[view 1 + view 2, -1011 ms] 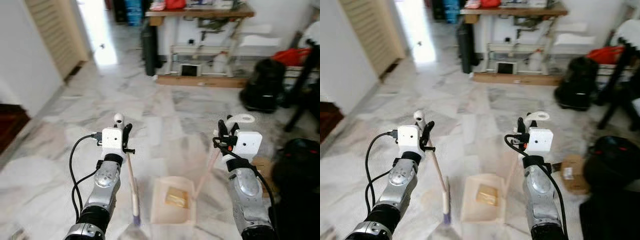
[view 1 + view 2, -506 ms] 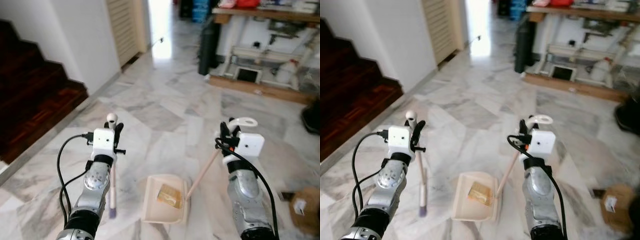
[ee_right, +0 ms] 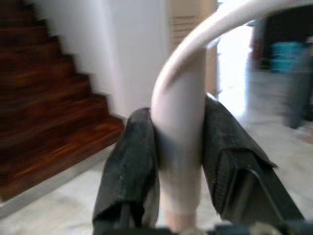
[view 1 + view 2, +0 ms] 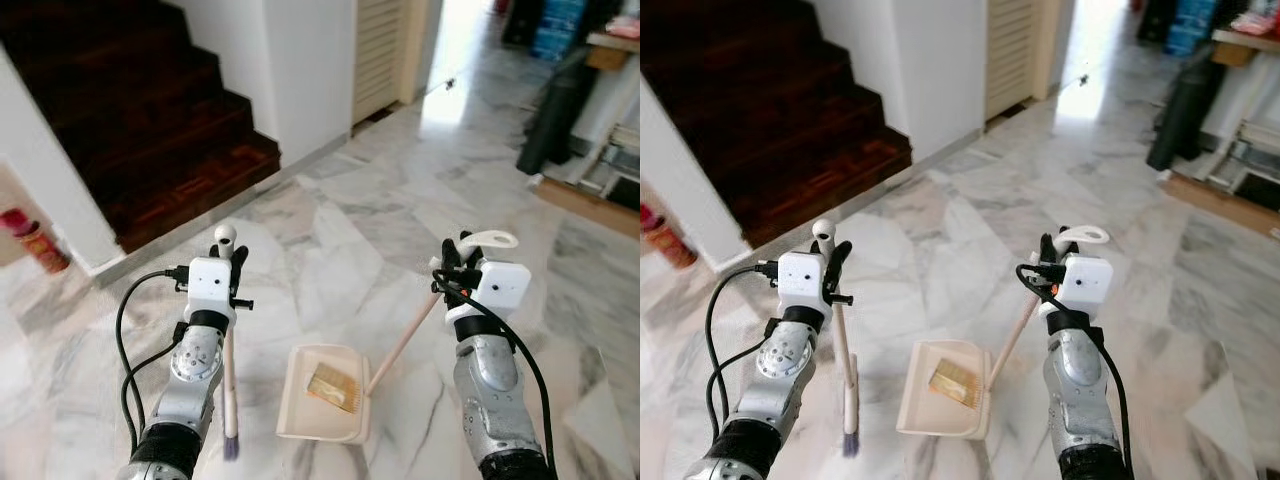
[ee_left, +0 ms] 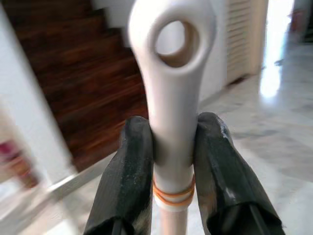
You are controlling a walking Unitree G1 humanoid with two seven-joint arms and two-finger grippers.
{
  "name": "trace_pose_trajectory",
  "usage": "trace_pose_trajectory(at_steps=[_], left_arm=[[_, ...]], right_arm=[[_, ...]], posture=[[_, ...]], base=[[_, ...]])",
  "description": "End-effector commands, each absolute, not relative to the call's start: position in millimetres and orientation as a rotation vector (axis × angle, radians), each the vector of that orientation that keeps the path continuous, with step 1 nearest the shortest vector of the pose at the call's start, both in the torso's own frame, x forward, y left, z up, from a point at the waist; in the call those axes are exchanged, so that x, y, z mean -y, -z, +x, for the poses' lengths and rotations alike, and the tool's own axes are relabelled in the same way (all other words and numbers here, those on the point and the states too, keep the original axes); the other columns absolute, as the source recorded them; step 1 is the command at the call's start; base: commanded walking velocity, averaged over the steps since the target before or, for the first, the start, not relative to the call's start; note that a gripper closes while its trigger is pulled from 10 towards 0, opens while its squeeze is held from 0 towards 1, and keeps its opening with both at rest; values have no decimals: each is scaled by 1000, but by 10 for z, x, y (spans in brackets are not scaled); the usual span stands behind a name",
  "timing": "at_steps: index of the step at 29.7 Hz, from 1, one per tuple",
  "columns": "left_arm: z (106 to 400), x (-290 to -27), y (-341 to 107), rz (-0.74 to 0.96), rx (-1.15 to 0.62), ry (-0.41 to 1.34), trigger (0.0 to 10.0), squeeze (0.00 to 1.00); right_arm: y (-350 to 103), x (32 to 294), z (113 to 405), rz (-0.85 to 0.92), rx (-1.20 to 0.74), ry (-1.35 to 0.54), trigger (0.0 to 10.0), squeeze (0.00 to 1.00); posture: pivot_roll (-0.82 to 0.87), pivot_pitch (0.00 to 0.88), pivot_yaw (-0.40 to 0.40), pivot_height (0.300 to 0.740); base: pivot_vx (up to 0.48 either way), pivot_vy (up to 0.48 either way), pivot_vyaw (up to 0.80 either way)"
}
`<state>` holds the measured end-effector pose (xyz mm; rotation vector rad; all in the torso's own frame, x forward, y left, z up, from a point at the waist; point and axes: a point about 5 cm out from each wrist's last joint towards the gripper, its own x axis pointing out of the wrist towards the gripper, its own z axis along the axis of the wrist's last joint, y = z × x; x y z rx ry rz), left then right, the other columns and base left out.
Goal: Sweep floor
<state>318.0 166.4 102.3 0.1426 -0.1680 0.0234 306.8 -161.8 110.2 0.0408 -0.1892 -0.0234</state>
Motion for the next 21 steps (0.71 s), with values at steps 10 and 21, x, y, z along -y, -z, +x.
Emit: trace_pose_trajectory(at_steps=[10, 21], left_arm=[[3198, -1621, -1163, 158, 220, -16, 10000, 0], [3185, -1594, -1161, 151, 214, -15, 10000, 0]], right_arm=[[-1205, 1630, 3087, 56, 229, 33, 10000, 0], [-1219, 1625, 3097, 58, 230, 29, 10000, 0]], posture=[[-47, 0, 30, 740], [-57, 0, 33, 740]], base=[[0, 0, 800], [0, 0, 800]])
